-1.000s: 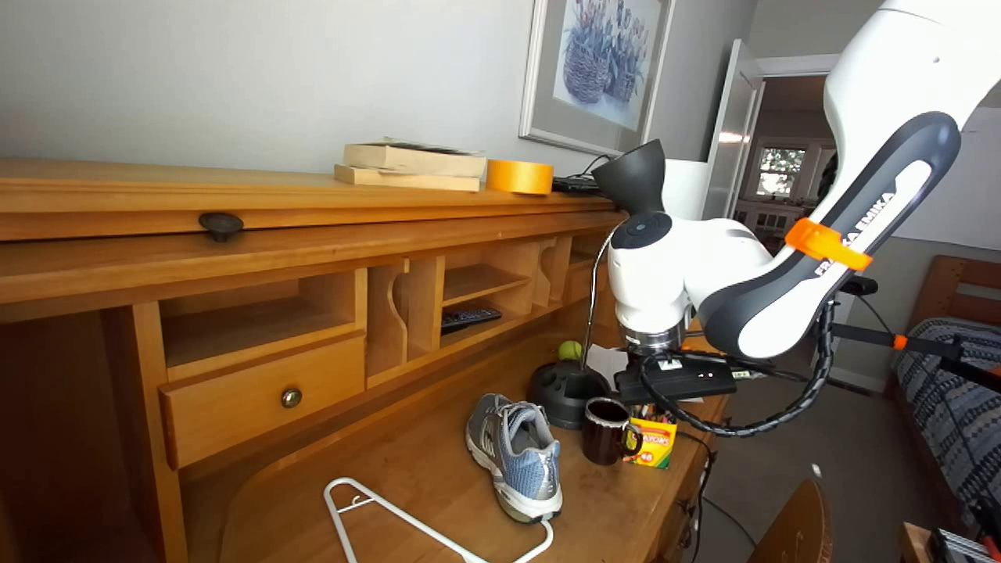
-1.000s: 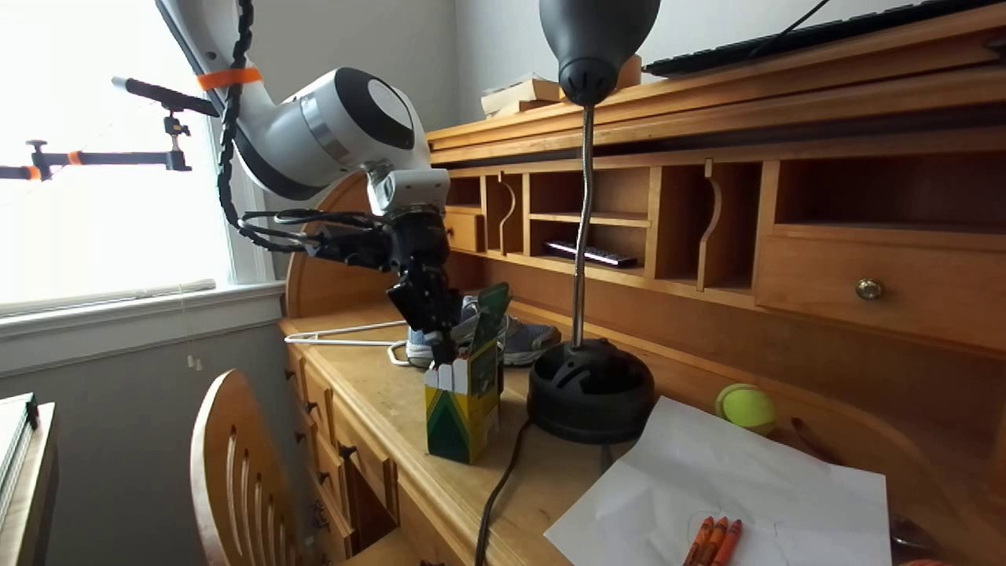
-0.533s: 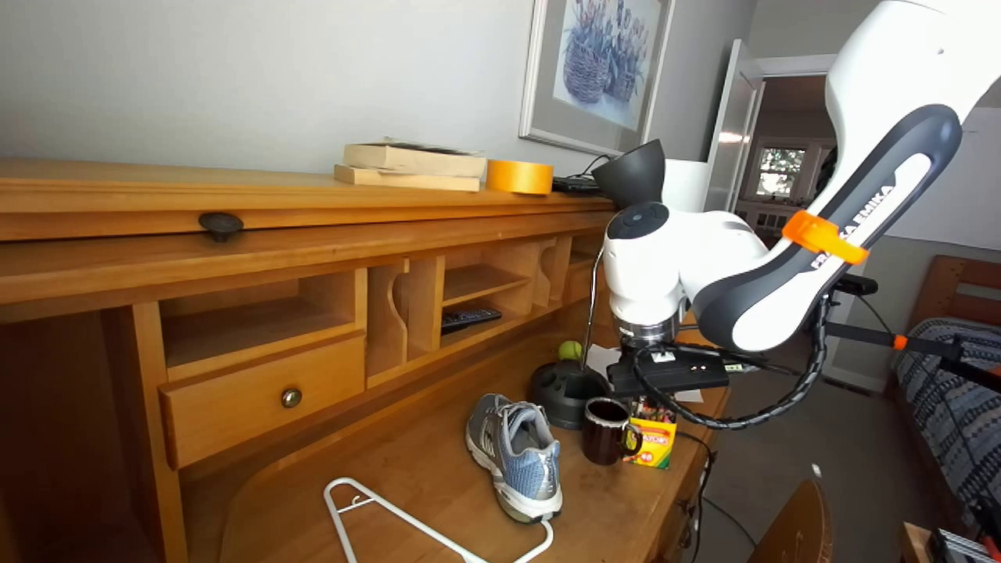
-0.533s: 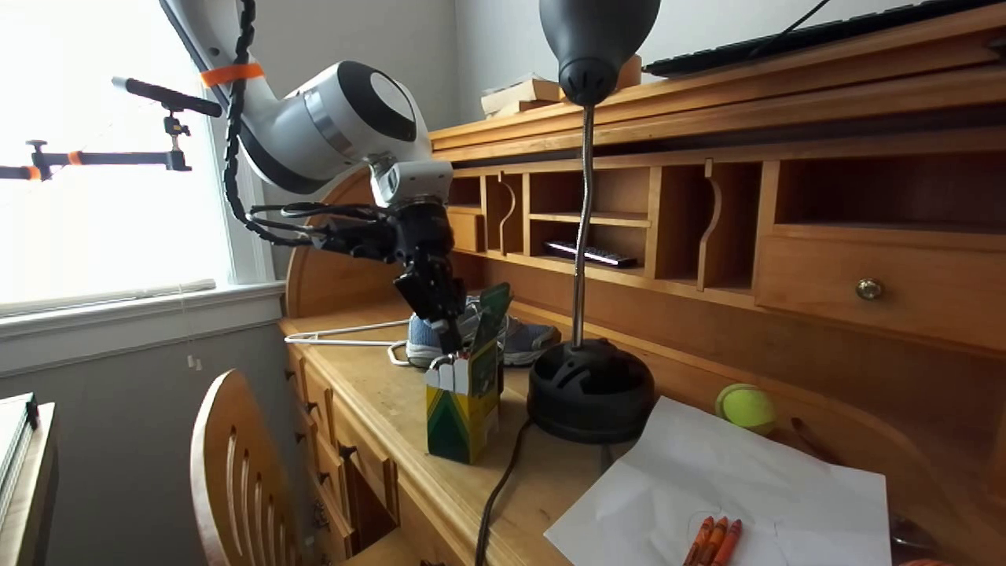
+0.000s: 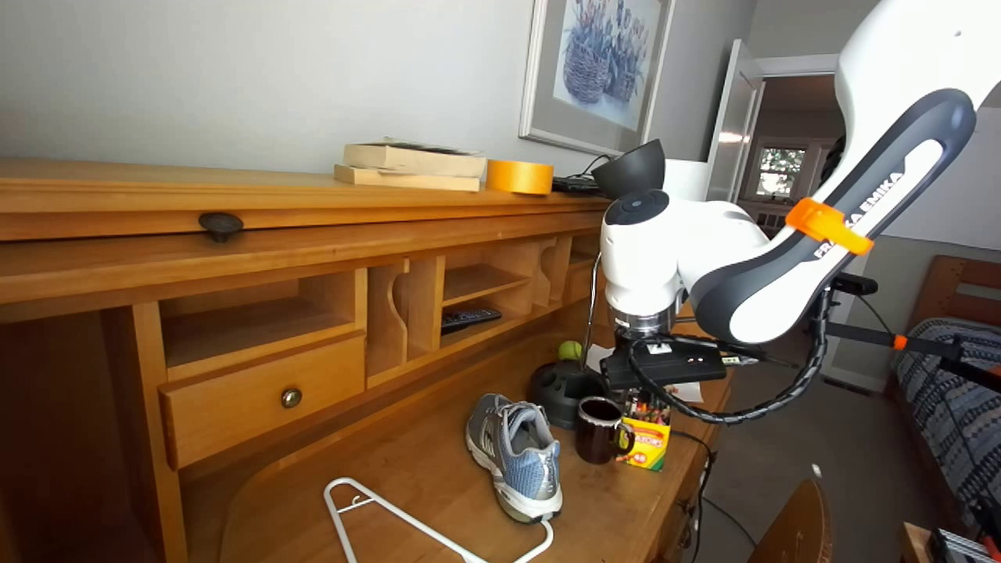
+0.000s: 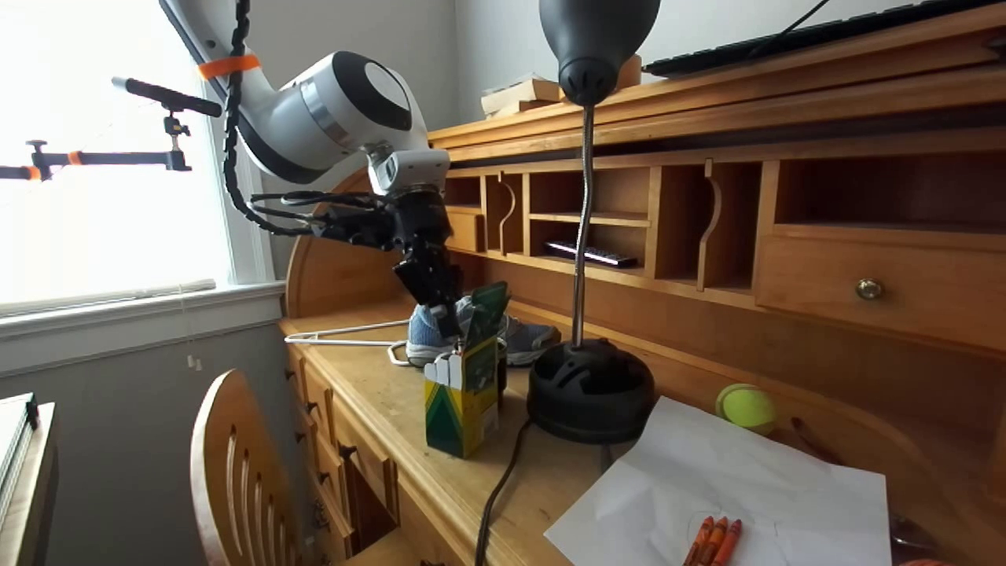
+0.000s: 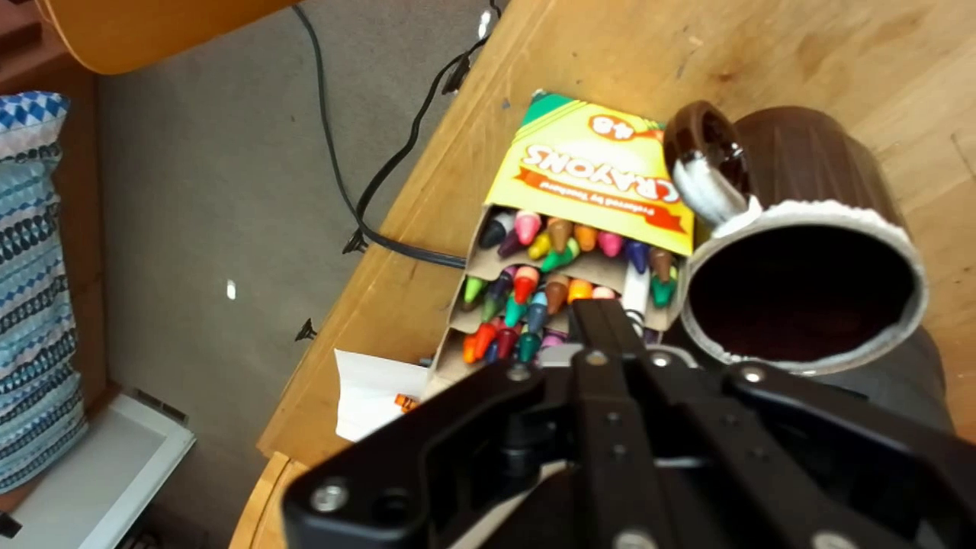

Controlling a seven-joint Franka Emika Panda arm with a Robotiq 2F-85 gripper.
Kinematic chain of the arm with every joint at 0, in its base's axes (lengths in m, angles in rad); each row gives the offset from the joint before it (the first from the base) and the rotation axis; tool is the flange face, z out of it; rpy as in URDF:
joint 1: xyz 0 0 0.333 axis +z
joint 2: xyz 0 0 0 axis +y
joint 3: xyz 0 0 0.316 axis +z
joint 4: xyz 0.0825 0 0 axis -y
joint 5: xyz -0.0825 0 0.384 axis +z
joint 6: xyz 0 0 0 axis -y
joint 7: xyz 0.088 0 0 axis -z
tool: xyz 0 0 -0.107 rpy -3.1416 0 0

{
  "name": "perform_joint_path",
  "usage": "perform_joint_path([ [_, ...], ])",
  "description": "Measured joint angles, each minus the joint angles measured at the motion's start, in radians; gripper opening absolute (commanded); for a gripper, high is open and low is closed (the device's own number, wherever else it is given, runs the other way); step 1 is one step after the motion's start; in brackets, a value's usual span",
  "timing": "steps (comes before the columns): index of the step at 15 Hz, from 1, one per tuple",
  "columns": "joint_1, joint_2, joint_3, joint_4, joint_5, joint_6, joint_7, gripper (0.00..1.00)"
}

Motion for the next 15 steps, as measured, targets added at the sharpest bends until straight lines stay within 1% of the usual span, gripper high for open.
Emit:
perform_joint_path([
  [9,0.014,-0.039,0.0,-0.016,0.0,-0.001,0.001,0.0],
  [15,0.015,-0.058,-0.001,-0.054,0.0,-0.001,0.02,0.0],
])
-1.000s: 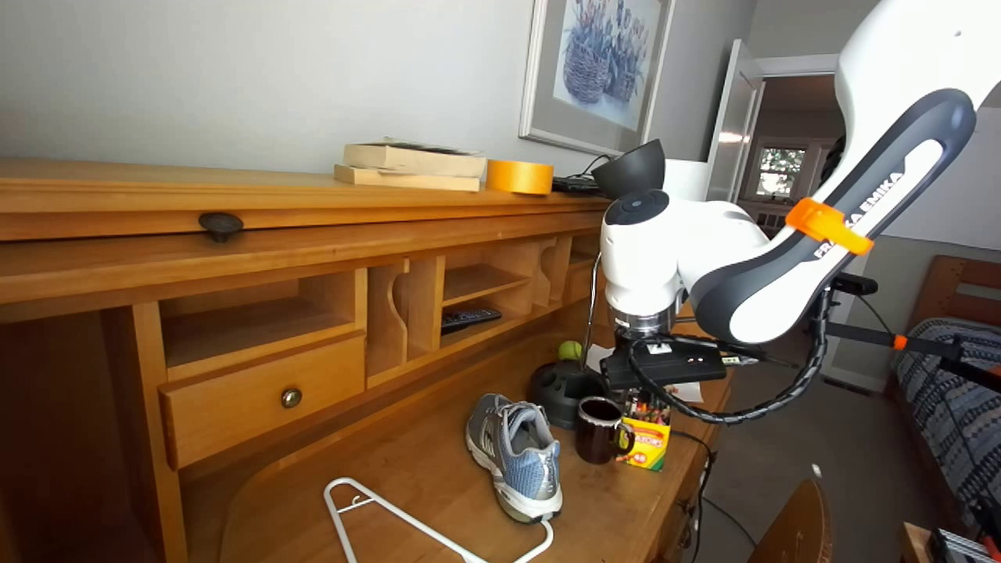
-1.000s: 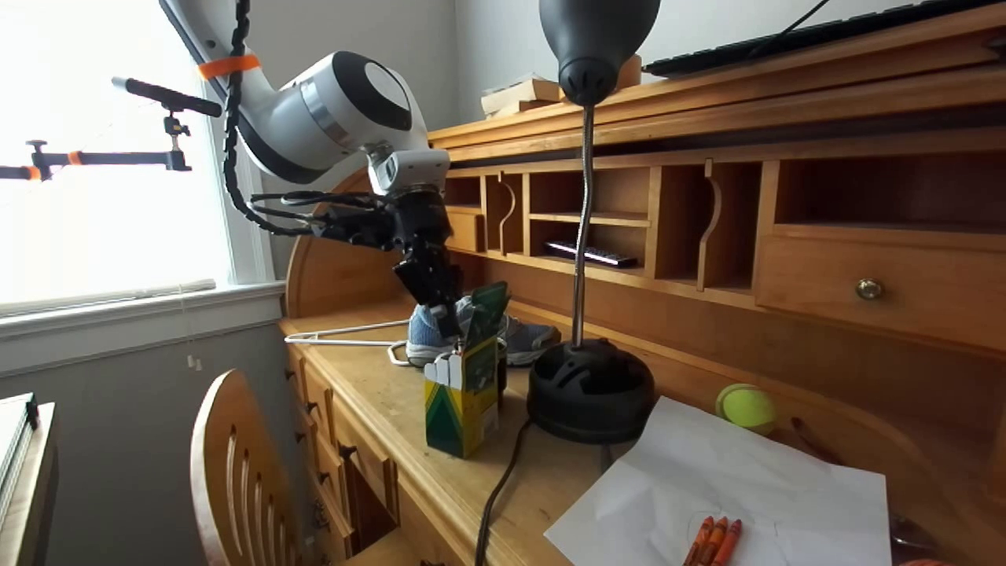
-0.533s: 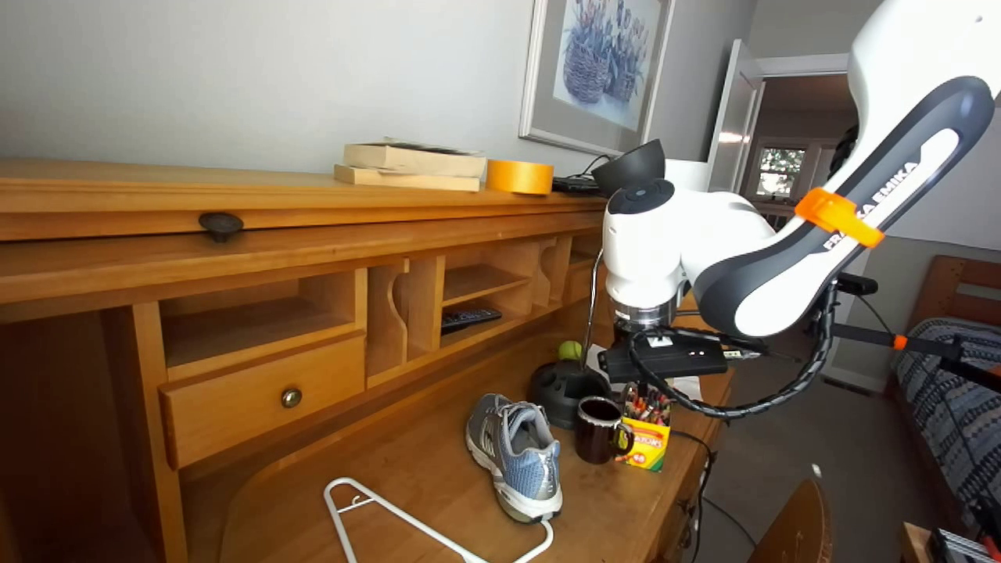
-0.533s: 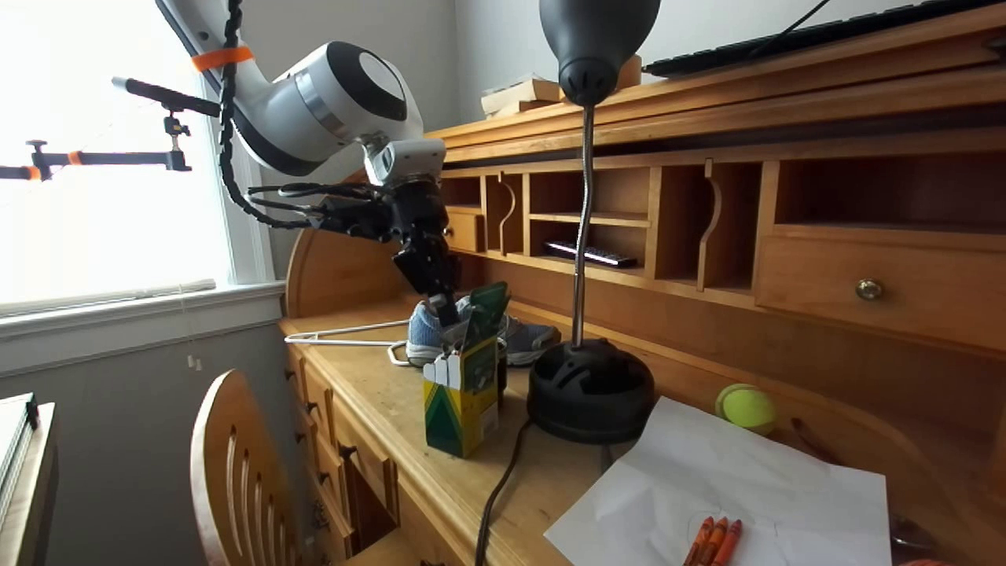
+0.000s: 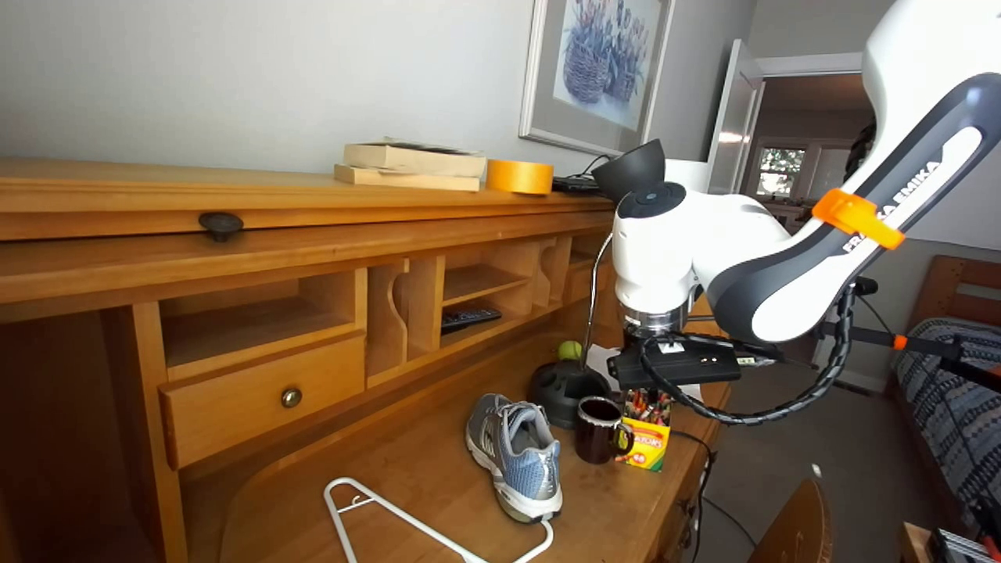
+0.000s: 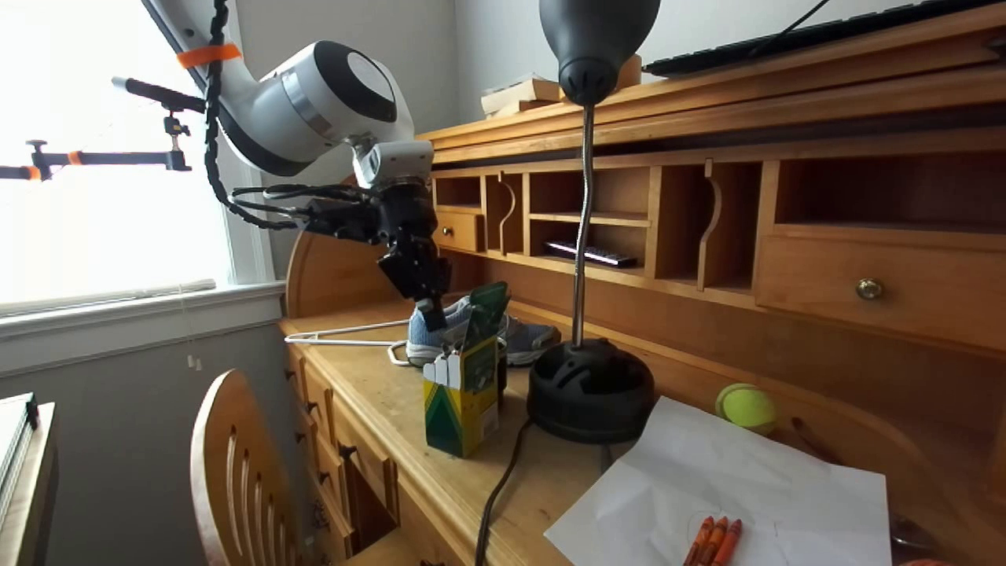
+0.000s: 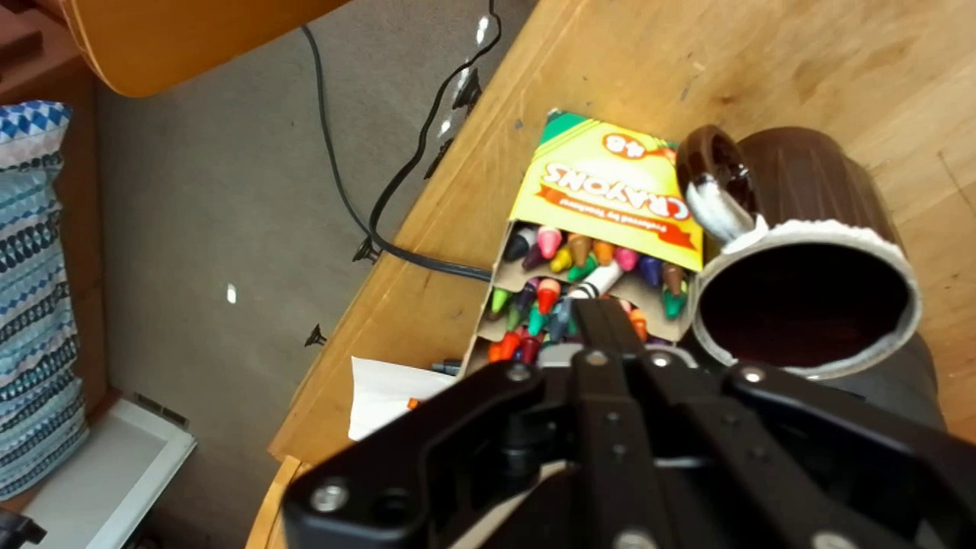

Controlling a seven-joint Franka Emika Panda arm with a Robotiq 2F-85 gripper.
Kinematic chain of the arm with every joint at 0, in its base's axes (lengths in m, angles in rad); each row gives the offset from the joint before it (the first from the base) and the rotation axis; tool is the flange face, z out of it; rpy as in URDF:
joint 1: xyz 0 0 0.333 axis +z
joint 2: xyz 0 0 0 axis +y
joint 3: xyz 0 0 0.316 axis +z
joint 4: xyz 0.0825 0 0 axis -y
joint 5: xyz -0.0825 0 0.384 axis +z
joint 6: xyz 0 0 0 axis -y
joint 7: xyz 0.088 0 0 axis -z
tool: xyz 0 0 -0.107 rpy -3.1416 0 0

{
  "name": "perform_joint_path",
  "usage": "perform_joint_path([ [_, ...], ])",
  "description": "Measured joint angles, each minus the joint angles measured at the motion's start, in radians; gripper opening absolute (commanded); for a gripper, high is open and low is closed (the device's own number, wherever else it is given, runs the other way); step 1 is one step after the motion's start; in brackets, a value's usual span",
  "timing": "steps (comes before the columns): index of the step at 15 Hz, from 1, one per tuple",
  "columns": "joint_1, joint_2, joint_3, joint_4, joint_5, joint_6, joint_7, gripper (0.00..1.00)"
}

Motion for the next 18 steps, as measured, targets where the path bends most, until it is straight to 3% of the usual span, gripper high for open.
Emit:
perform_joint_path([
  [18,-0.009,0.007,-0.028,-0.008,-0.004,0.0,0.039,0.0],
])
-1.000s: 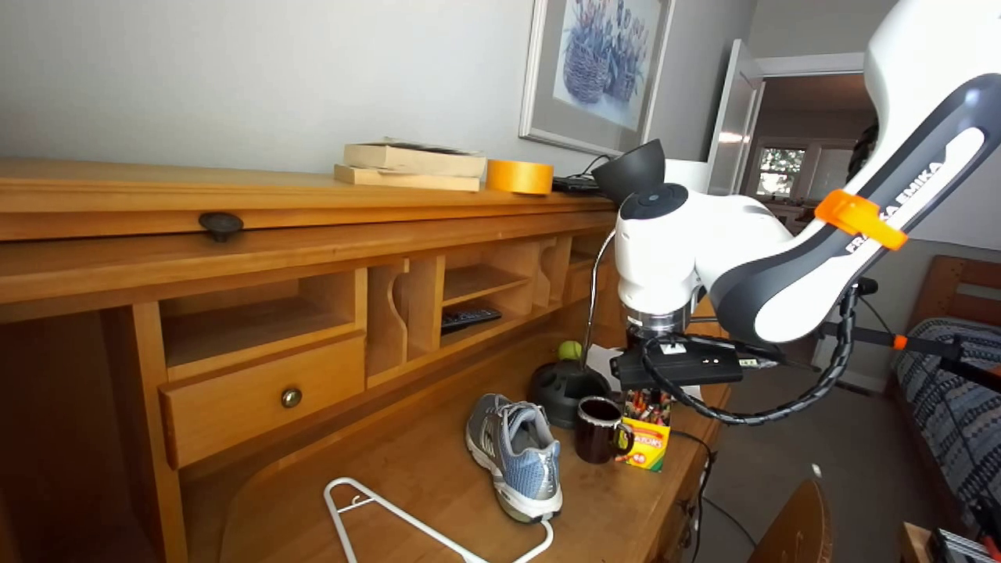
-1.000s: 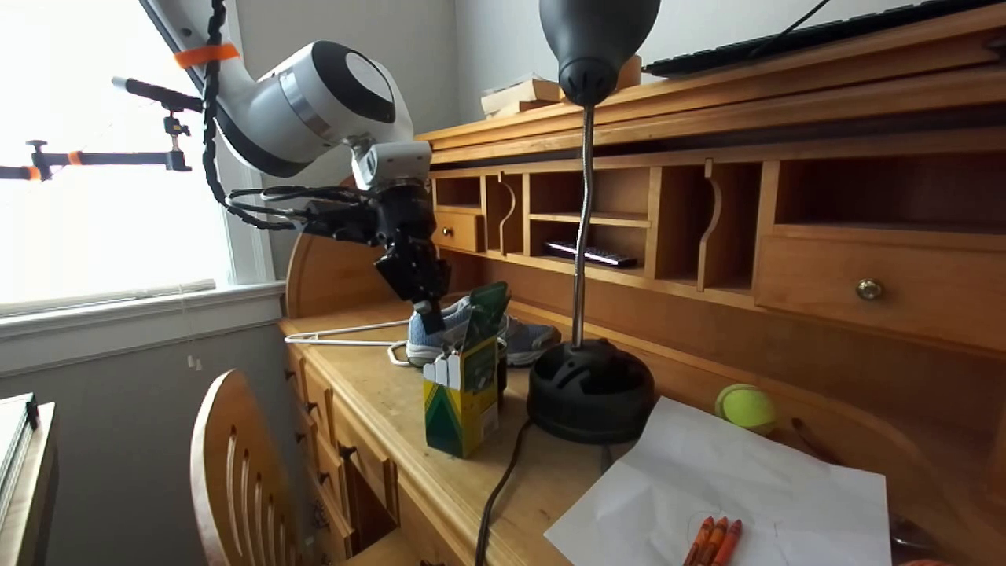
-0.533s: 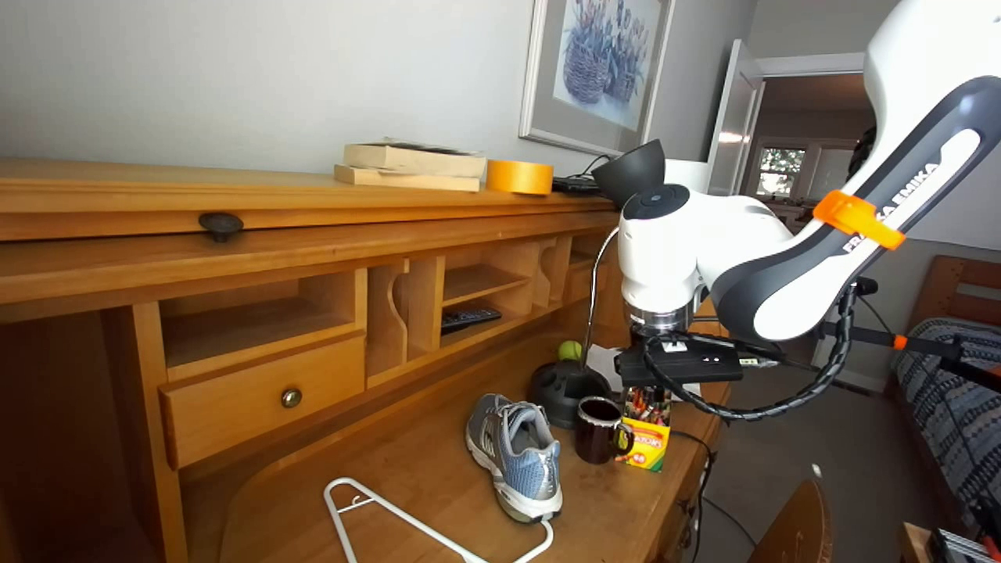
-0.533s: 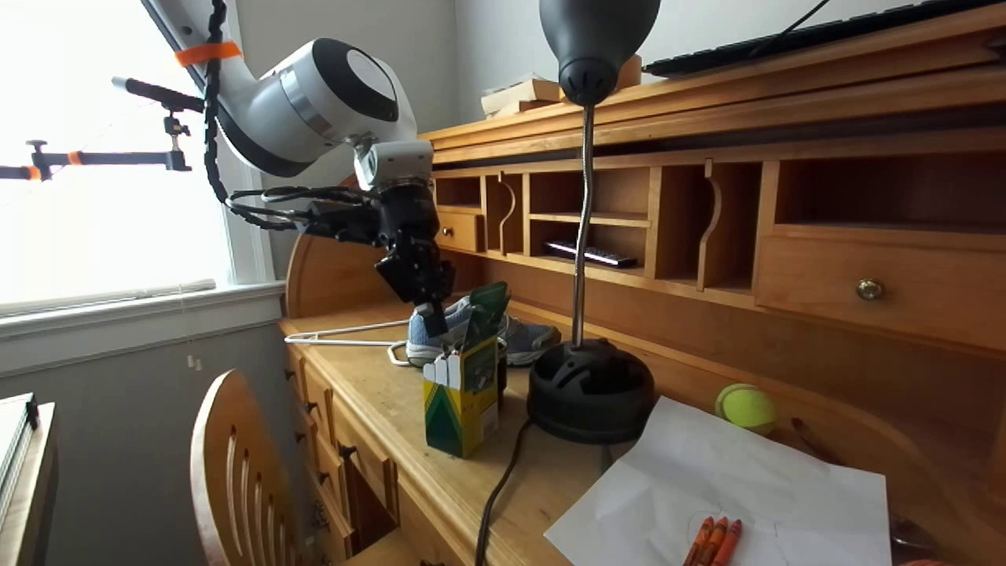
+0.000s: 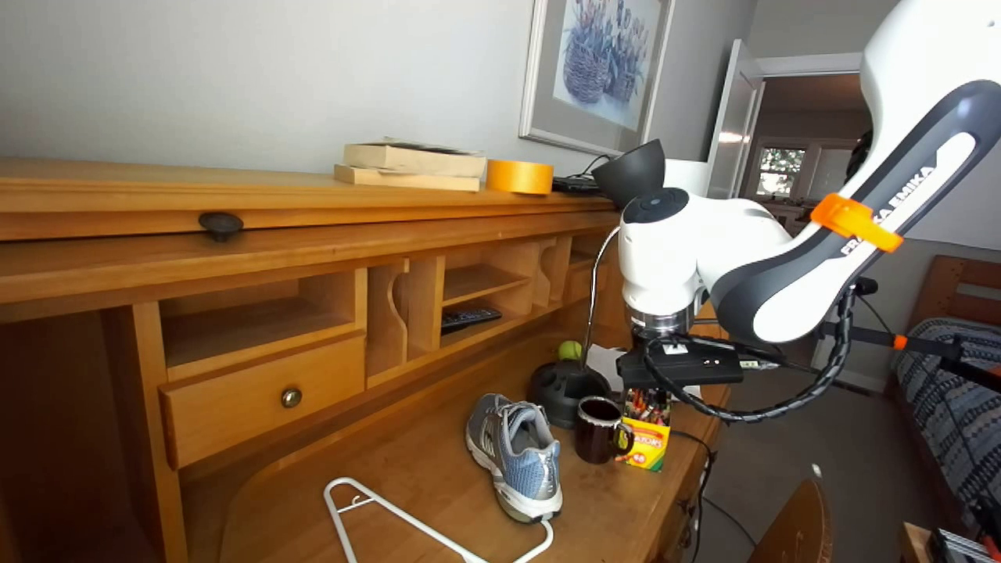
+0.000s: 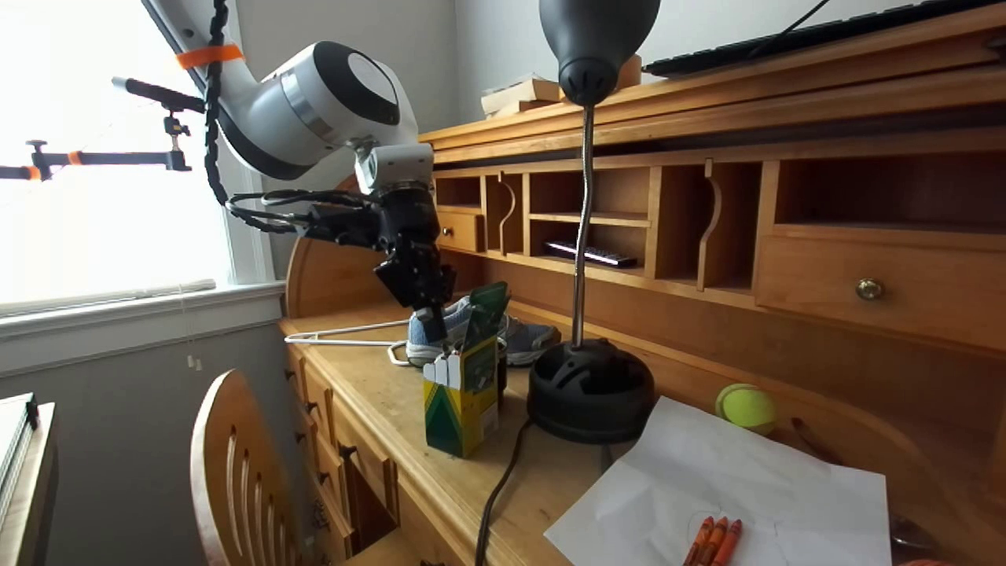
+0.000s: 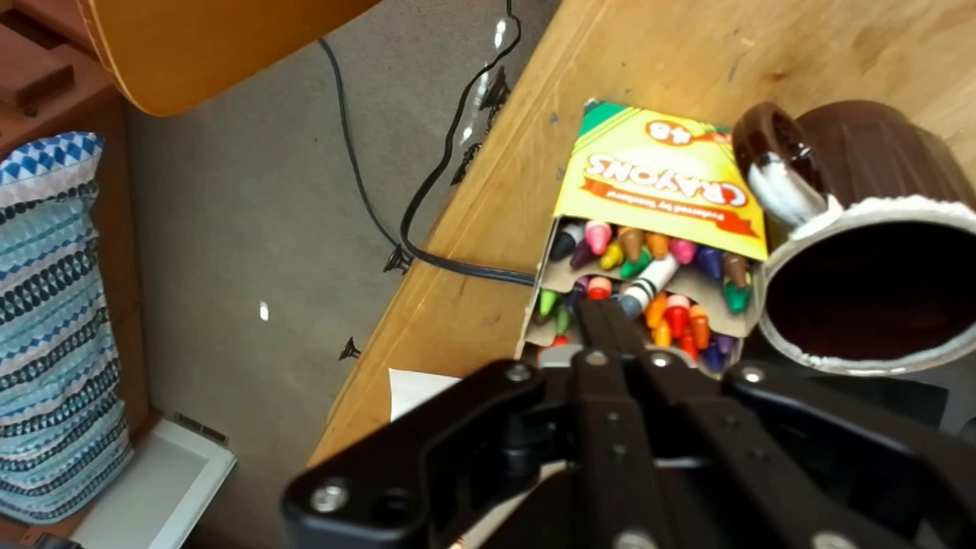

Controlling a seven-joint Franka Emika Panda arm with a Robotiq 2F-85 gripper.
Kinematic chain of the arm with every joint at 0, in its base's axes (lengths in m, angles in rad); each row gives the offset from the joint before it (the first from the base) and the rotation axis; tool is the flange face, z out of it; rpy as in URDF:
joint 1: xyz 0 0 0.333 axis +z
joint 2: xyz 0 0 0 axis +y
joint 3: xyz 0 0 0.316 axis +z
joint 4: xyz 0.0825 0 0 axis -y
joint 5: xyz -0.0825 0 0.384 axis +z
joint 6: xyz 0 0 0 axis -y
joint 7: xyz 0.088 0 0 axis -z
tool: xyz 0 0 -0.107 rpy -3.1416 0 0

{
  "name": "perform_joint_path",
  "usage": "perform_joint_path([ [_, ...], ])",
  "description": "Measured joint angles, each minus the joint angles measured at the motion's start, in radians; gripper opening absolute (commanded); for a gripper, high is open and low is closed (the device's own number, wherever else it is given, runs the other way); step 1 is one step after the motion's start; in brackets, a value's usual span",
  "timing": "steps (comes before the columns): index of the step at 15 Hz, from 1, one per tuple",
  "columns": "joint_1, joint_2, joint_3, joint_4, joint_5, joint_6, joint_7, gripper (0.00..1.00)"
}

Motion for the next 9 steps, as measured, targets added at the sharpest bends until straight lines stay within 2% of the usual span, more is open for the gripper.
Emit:
perform_joint_path([
  [9,-0.001,0.015,-0.015,0.003,-0.003,0.001,0.021,0.0],
])
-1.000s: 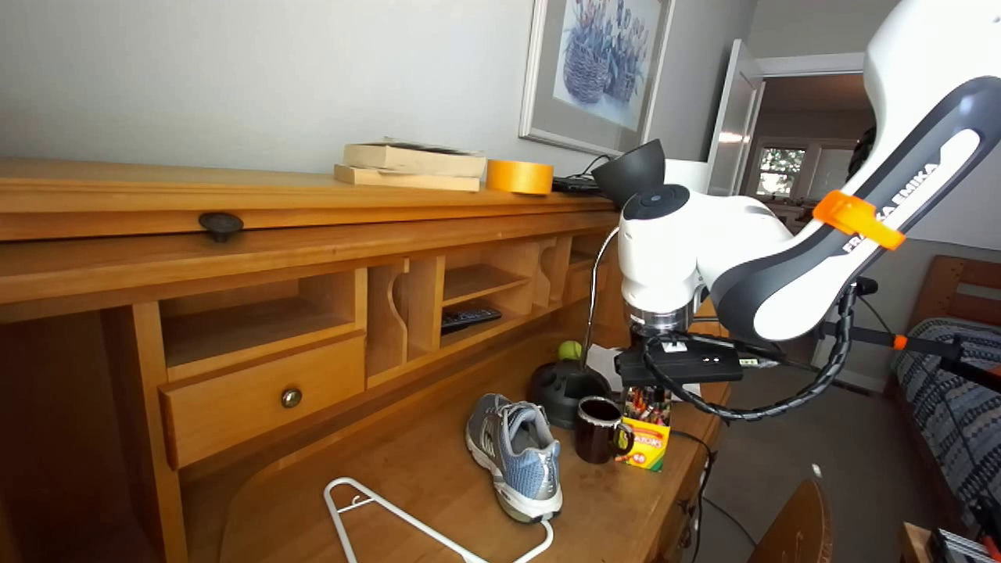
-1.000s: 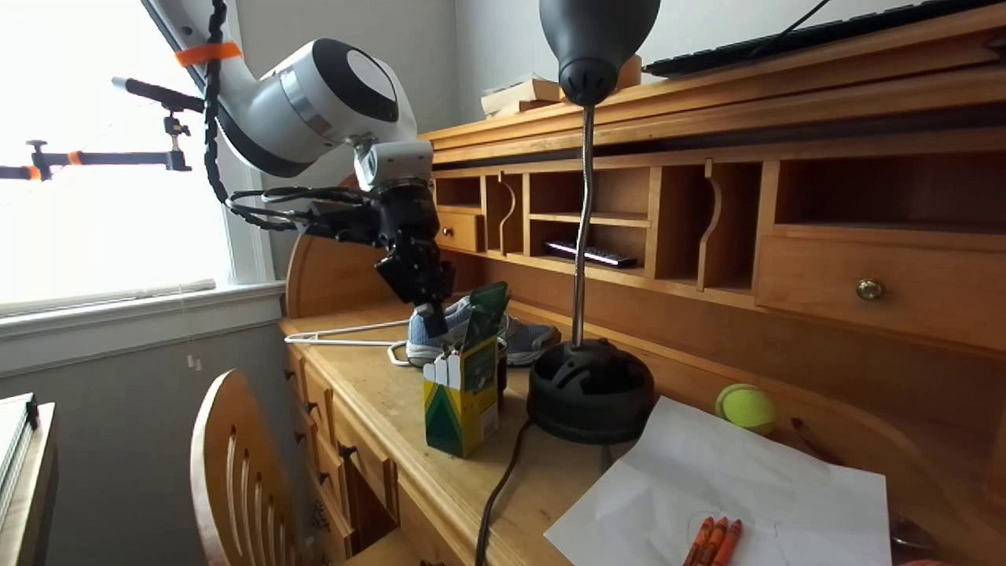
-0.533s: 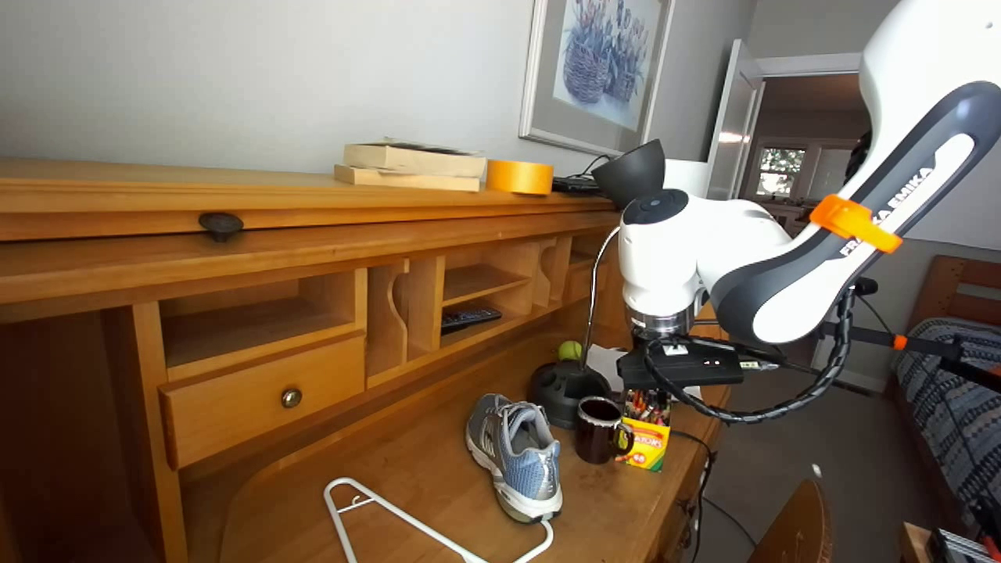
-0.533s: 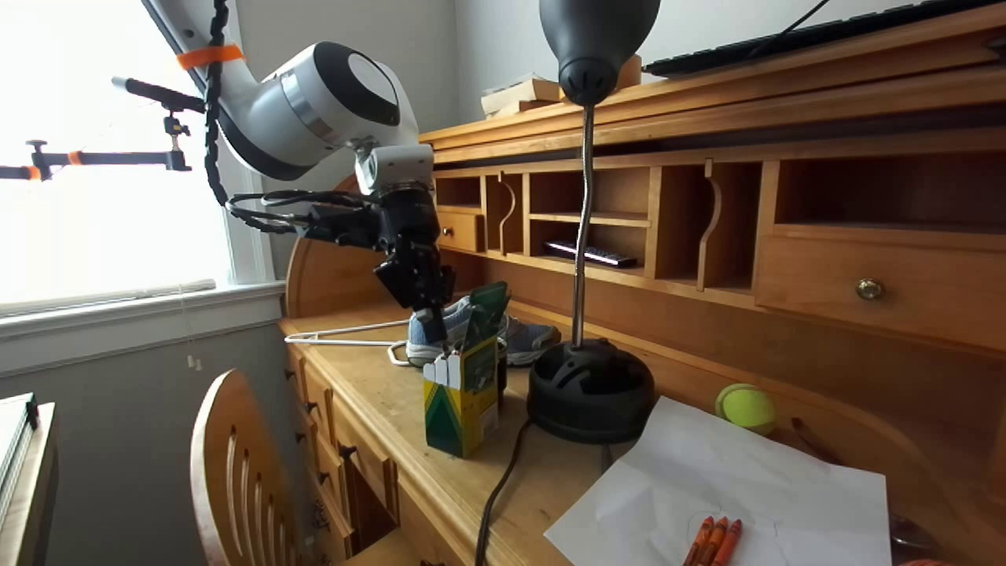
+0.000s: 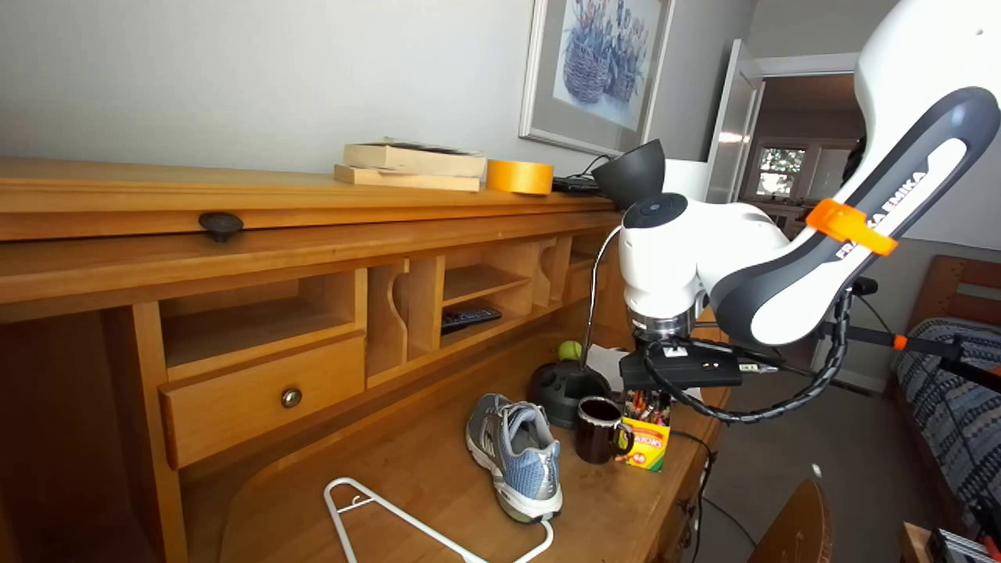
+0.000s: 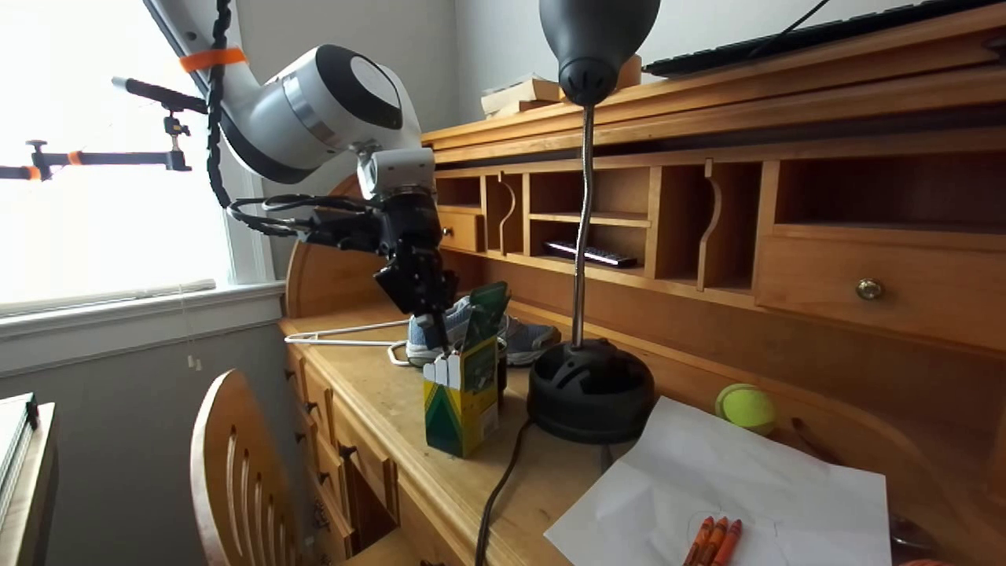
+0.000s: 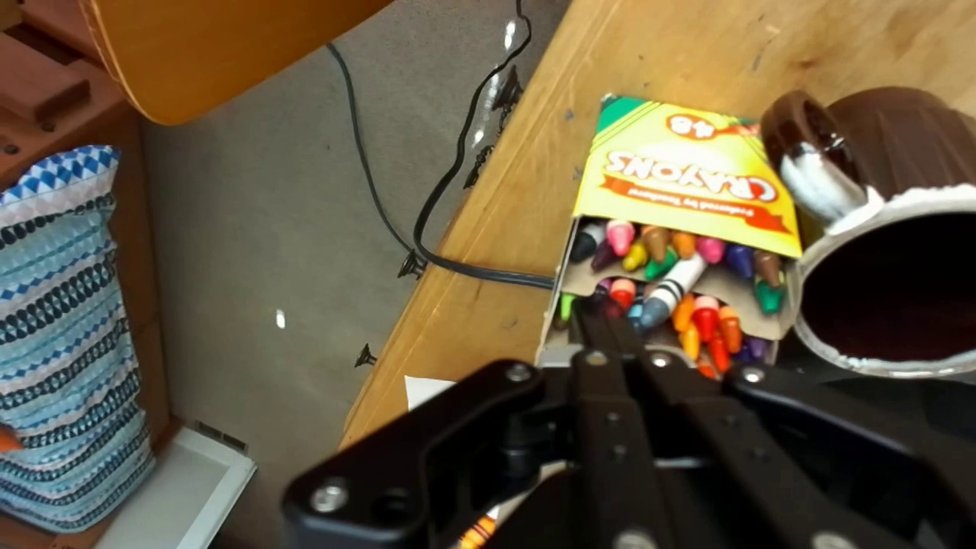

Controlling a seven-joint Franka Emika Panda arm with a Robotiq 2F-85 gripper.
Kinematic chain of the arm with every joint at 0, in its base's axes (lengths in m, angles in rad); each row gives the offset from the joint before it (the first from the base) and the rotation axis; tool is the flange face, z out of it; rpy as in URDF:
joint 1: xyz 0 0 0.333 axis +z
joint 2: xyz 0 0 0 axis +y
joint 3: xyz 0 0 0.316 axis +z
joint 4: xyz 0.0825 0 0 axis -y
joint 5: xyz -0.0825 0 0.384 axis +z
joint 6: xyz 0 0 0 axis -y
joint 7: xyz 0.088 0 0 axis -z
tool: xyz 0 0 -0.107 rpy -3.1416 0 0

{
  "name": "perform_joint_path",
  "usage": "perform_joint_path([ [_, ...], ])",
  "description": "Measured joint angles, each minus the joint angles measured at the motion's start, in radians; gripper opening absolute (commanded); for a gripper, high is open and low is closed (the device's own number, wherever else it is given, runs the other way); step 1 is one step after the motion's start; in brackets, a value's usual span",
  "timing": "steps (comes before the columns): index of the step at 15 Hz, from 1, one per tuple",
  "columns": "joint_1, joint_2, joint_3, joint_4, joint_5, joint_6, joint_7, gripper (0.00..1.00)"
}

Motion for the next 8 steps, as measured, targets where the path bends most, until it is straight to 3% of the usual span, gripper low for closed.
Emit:
perform_joint_path([
  [8,-0.004,0.045,-0.005,0.02,0.003,0.002,-0.003,0.0],
])
